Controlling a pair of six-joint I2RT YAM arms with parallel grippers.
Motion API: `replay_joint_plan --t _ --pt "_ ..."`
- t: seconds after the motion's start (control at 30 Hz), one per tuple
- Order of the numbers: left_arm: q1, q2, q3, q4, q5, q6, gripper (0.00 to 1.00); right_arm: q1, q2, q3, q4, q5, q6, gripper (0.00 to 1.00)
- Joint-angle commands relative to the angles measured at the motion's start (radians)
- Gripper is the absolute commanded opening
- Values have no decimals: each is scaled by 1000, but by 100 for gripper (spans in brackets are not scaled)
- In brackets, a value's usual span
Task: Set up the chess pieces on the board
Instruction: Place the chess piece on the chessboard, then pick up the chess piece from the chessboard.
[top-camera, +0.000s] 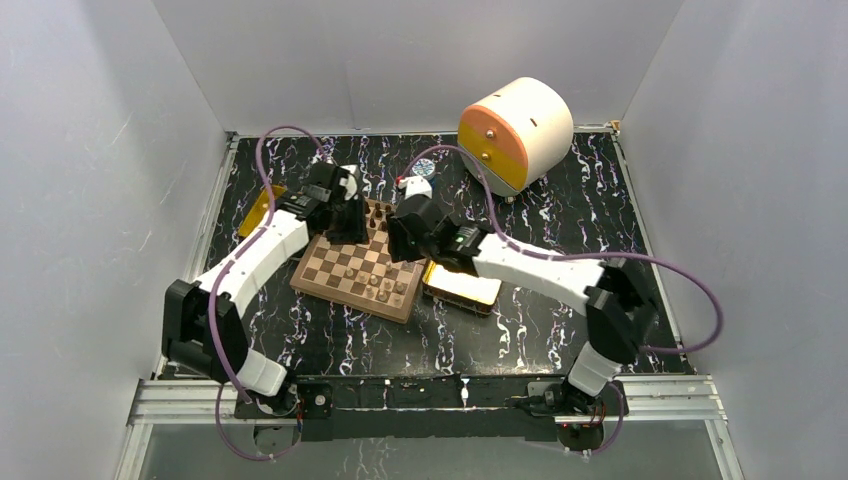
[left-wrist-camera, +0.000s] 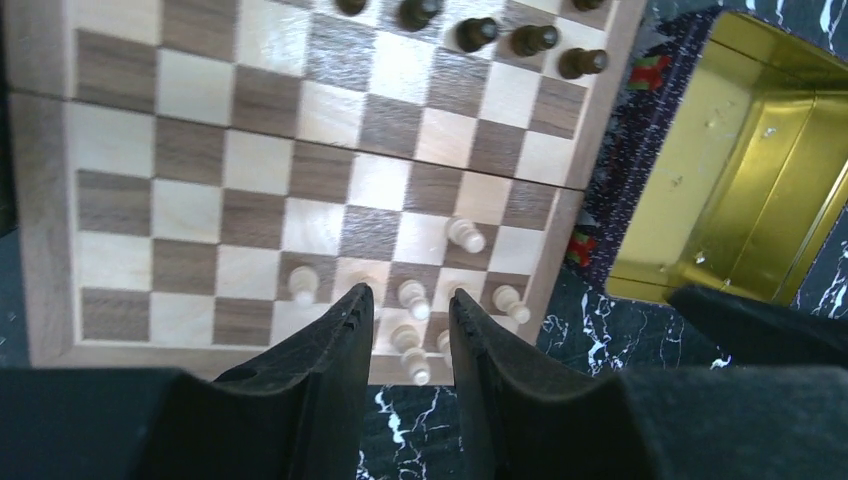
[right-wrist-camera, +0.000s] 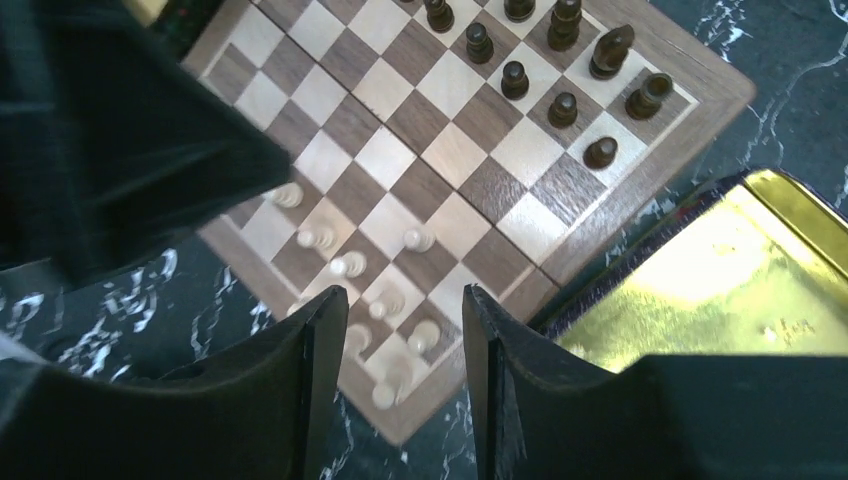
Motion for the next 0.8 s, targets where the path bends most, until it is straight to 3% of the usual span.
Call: replay_joint_plan --t 0.0,0.17,0.47,0.77 --pt "-73 52 66 -11 -58 -17 33 3 -148 -78 -30 -14 62 56" --pt "-123 116 97 7 -100 -36 29 3 -272 -181 -29 -28 98 50" --pt "-194 194 87 35 -158 -63 24 2 -434 -302 -59 13 142 50" --pt "-248 269 88 63 -150 -82 26 2 -482 -341 -77 46 146 50"
